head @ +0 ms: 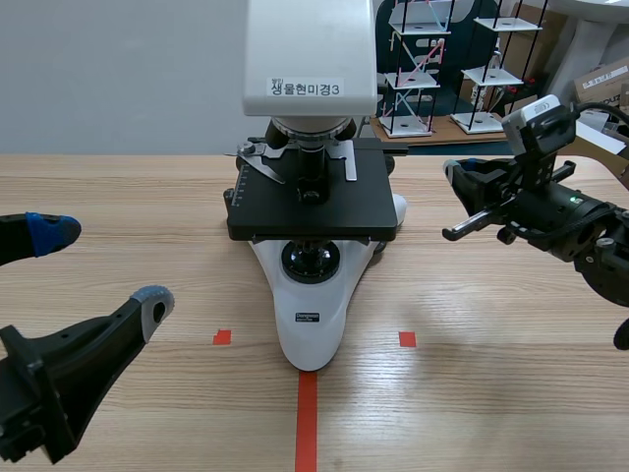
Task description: Return to the home posture
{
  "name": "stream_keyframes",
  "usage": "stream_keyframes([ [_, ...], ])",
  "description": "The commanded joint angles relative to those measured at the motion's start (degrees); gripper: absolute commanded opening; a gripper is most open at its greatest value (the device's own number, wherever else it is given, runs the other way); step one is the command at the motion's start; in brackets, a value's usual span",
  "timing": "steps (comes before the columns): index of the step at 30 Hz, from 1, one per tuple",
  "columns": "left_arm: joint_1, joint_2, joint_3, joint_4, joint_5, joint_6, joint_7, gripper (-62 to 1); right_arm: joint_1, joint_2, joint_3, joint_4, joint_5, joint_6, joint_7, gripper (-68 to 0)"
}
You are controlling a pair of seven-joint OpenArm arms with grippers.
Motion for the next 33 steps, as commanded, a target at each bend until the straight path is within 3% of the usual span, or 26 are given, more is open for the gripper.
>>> stream_keyframes([
  [1,0.0,0.3,-0.2,0.8,-0.6,-0.1,-0.8,1.4,1.6,0.8,0.1,0.9,0.6,0.0,1.2,-66.9],
  [20,0.0,0.3,-0.2,0.8,-0.6,-0.1,-0.8,1.4,1.6,0.8,0.2,0.9,0.6,0.0,1.2,-66.3],
  [25,0.0,0.3,-0.2,0.8,-0.6,-0.1,-0.8,1.4,1.4,0.9,0.2,0.9,0.6,0.0,1.0,-53.5],
  [33,0.0,0.3,-0.2,0.8,-0.6,-0.1,-0.8,1.4,-4.9,3.4,6.4,5.3,3.7,0.0,0.0,-20.1],
])
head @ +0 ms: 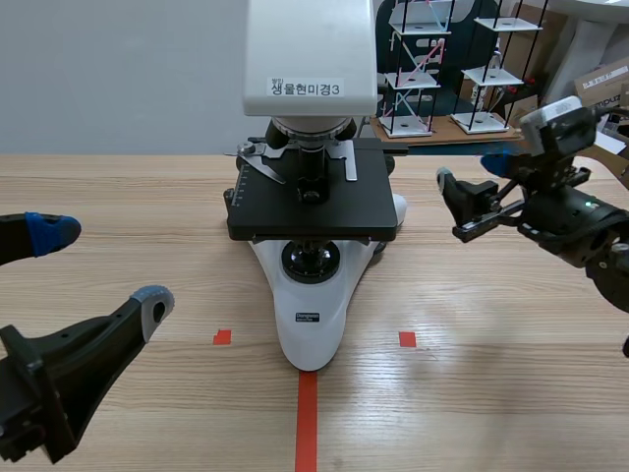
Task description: Return to the home posture
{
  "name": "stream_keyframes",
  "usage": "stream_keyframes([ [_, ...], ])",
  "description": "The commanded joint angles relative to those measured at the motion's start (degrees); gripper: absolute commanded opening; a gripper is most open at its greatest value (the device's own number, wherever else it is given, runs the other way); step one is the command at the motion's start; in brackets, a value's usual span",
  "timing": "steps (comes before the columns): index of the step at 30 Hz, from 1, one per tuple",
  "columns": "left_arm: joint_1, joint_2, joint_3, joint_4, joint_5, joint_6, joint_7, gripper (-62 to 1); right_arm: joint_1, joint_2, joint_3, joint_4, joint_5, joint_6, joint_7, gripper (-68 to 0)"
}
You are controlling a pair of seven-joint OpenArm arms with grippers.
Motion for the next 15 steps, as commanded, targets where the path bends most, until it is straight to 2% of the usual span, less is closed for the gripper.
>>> stream_keyframes([
  [1,0.0,0.3,-0.2,0.8,-0.5,-0.1,-0.8,1.4,-2.0,2.8,3.1,3.6,1.1,0.0,0.7,-16.3],
  [3,0.0,0.3,-0.2,0.8,-0.5,-0.1,-0.8,1.4,-5.5,4.1,5.9,6.9,1.5,0.0,0.7,-10.7],
  [7,0.0,0.3,-0.2,0.8,-0.5,-0.1,-0.8,1.4,-14.3,6.7,11.1,14.8,1.5,0.0,0.7,-5.4],
  [15,0.0,0.3,-0.2,0.8,-0.5,-0.1,-0.8,1.4,-36.3,10.6,21.6,33.4,1.4,0.0,0.7,-4.1],
])
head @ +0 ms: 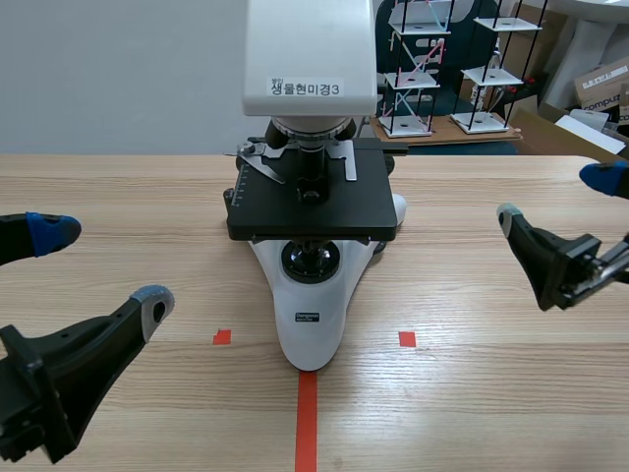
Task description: Return to the home posture
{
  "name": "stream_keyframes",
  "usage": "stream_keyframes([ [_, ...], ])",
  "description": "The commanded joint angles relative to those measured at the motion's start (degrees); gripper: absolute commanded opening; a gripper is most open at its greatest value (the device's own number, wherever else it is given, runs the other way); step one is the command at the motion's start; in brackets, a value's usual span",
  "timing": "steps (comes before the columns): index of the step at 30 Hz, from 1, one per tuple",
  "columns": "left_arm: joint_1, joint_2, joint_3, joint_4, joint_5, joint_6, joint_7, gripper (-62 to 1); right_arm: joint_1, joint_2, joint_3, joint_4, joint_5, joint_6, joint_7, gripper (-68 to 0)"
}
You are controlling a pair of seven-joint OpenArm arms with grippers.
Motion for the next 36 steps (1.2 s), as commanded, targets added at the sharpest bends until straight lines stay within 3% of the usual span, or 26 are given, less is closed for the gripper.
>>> stream_keyframes([
  [1,0.0,0.3,-0.2,0.8,-0.5,-0.1,-0.8,1.4,-2.8,1.1,1.9,2.9,0.6,-0.1,0.8,-3.5],
  [10,0.0,0.3,-0.2,0.8,-0.5,-0.1,-0.8,1.4,-23.6,1.7,12.1,19.4,0.6,-0.1,0.7,-3.4],
  [17,0.0,0.3,-0.2,0.8,-0.5,-0.1,-0.8,1.4,-33.5,1.7,16.1,26.3,0.6,0.0,0.8,-3.4],
  [24,0.0,0.3,-0.2,0.8,-0.5,-0.1,-0.8,1.4,-38.9,1.7,16.6,29.1,0.6,0.0,2.1,-3.4],
  [36,0.0,0.3,-0.2,0.8,-0.5,-0.1,-0.8,1.4,-38.8,1.7,16.6,29.1,0.6,0.0,2.7,-3.5],
])
